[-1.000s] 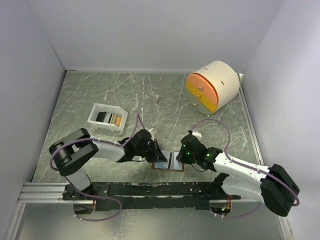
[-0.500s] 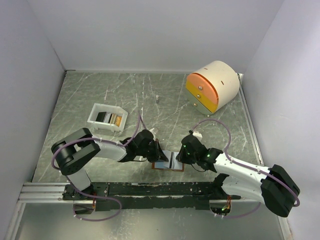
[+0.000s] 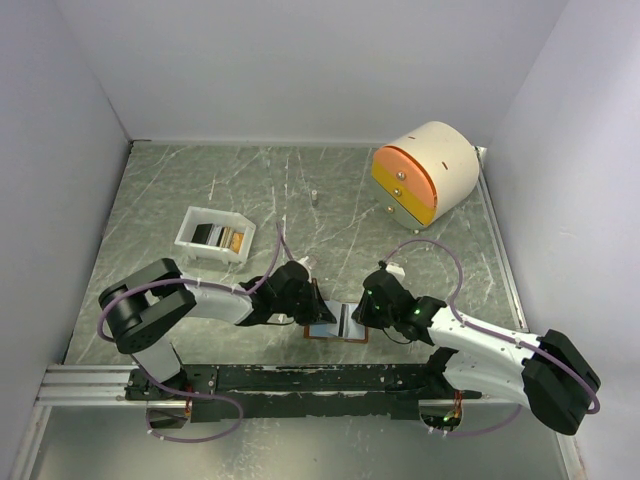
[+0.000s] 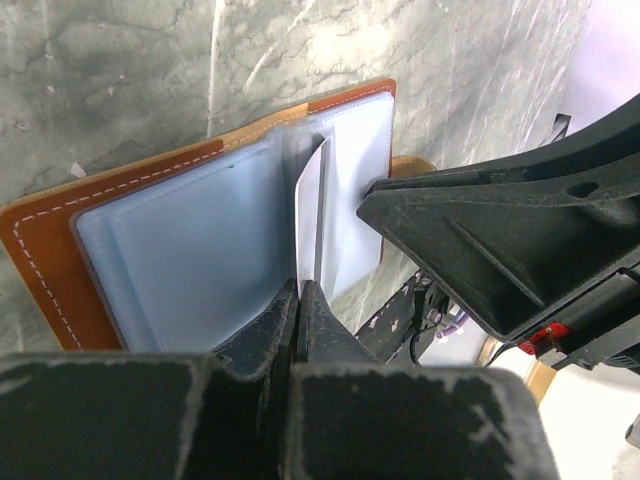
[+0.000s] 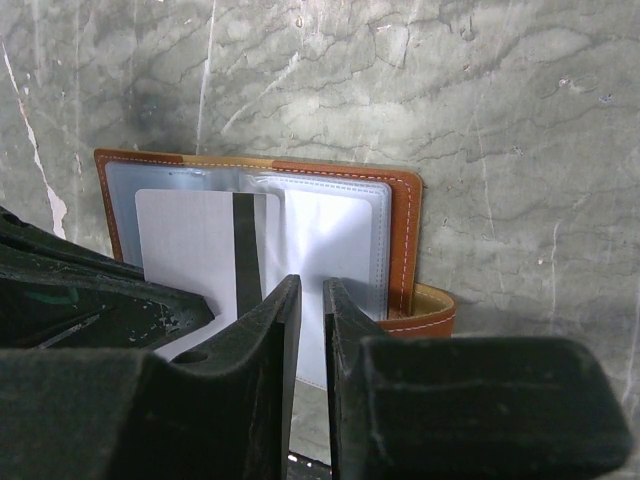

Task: Put the credit cards into the card holder
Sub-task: Insert the credit card into the card holder.

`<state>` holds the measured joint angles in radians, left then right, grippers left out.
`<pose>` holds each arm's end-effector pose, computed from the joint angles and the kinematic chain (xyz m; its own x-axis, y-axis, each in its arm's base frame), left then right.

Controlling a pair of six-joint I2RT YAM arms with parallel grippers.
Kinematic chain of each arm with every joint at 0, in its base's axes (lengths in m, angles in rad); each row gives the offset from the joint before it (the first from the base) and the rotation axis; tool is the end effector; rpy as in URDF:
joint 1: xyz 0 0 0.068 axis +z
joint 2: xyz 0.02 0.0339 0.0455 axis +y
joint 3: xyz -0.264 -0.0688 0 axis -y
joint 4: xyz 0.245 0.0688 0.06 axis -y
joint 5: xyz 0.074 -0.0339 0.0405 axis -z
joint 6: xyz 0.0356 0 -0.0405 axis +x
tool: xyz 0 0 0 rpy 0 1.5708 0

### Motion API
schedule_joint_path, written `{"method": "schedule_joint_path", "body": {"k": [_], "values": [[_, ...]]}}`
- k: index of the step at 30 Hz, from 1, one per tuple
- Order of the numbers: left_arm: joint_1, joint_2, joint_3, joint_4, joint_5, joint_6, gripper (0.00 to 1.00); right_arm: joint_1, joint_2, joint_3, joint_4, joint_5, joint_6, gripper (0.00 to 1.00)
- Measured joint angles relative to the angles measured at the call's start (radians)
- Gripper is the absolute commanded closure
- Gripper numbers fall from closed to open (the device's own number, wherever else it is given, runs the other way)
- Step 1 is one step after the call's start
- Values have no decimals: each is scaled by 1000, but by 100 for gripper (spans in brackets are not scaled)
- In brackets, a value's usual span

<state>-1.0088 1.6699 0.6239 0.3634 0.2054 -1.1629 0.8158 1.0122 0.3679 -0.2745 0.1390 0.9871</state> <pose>0.1565 -0.2622 0.1256 -0.9712 -0.1442 -0.1897 0.0535 0.6438 -0.7633 0.1258 0.1265 0.1513 -0.8540 0.2984 -0.4263 0.0888 0.8908 0.4456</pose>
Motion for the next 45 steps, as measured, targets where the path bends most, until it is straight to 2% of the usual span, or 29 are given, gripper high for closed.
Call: {"method": "schedule_joint_path", "body": {"k": [19, 45], "values": [[-15, 0, 87, -144, -32, 93, 93, 0, 5, 0, 5, -1, 0, 84], [-16, -2, 84, -142, -46, 101, 93, 0, -1, 1, -1, -1, 0, 84]]}}
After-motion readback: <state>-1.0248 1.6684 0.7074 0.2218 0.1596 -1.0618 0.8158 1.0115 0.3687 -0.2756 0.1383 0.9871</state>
